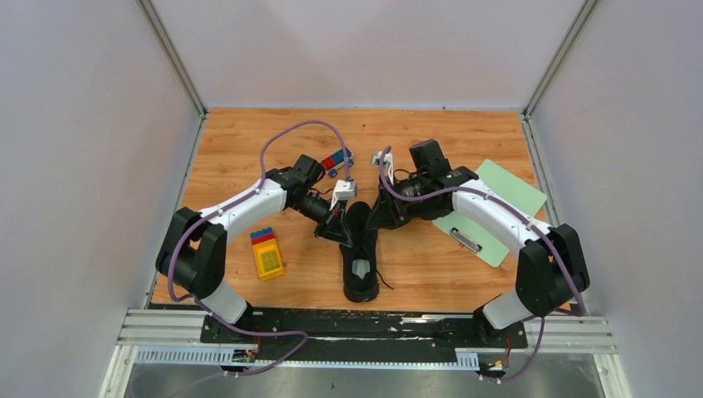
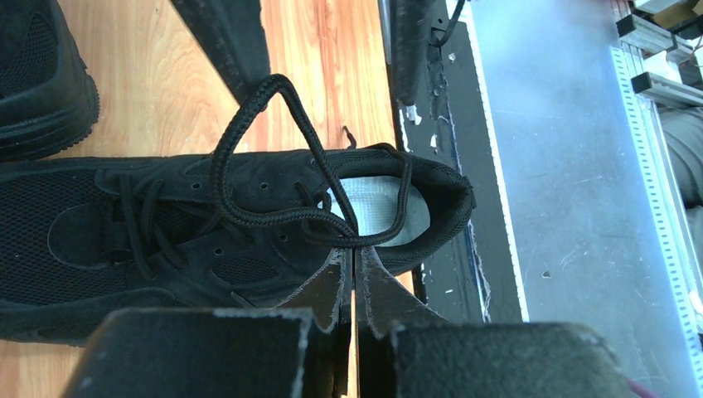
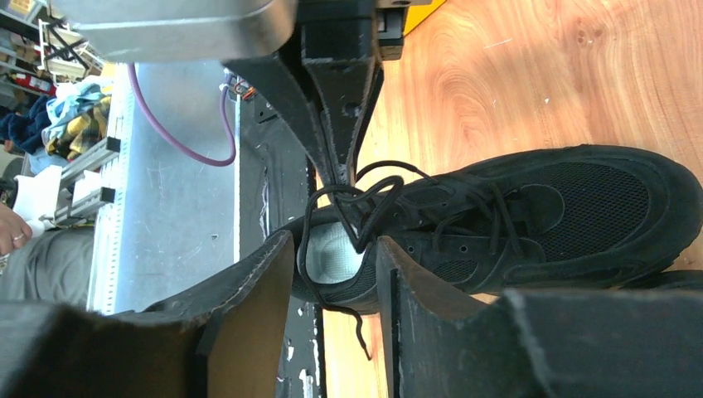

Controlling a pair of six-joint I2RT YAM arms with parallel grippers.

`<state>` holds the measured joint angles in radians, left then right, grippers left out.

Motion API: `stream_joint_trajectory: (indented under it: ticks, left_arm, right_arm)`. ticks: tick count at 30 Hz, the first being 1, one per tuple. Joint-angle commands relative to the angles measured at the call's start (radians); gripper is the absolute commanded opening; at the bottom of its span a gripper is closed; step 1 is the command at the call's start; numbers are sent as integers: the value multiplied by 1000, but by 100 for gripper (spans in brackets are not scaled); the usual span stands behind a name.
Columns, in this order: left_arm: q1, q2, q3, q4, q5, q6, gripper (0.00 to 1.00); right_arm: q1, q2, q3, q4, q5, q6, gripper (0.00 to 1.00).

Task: Tie the shoes
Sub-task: Wrap the shoelace around the shoelace.

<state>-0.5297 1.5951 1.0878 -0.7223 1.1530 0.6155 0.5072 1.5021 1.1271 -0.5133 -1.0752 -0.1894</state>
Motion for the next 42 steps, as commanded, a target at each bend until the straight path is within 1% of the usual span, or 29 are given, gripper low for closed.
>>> stream_joint_trajectory:
  ticks: [1, 3, 4, 7, 8, 11, 14, 15, 19, 27, 31, 34, 42]
  left_arm:
    - [-4, -9, 28, -23, 10, 40, 0]
    - [-4, -8, 27, -32, 12, 48, 0]
    - [-4, -8, 27, -34, 13, 52, 0]
    - [-4, -4, 31, -42, 12, 58, 0]
    - [-5, -1, 35, -49, 10, 63, 0]
    - [-4, 3, 44, -60, -1, 68, 0]
    - [-4, 2, 46, -44, -22, 38, 1]
    - [-4, -2, 46, -31, -30, 3, 6]
    - [-4, -14, 41, 30, -74, -74, 12]
    - [-3, -46, 1, 106, -83, -158, 27]
    - [-4, -48, -7, 111, -64, -163, 34]
    - [-3, -45, -5, 120, -45, -181, 38]
    - [-8, -42, -19, 161, -56, -268, 39]
  right_arm:
    - [-5, 23, 41, 83, 17, 77, 40]
    - [-4, 28, 34, 109, 11, 103, 36]
    - [-3, 29, 32, 118, 11, 113, 32]
    - [-1, 32, 34, 131, 3, 130, 11]
    - [-2, 33, 39, 132, -3, 137, 7]
    - [-4, 26, 54, 138, -23, 163, 1]
    - [-4, 18, 60, 150, -41, 183, 0]
    - [-4, 16, 59, 155, -44, 209, 0]
    - [-4, 11, 48, 168, -40, 233, 0]
    - [-4, 7, 22, 192, -33, 256, 0]
    - [-4, 12, 23, 198, -32, 262, 0]
    - [-4, 16, 23, 204, -26, 267, 0]
    - [-6, 17, 19, 206, 8, 272, 0]
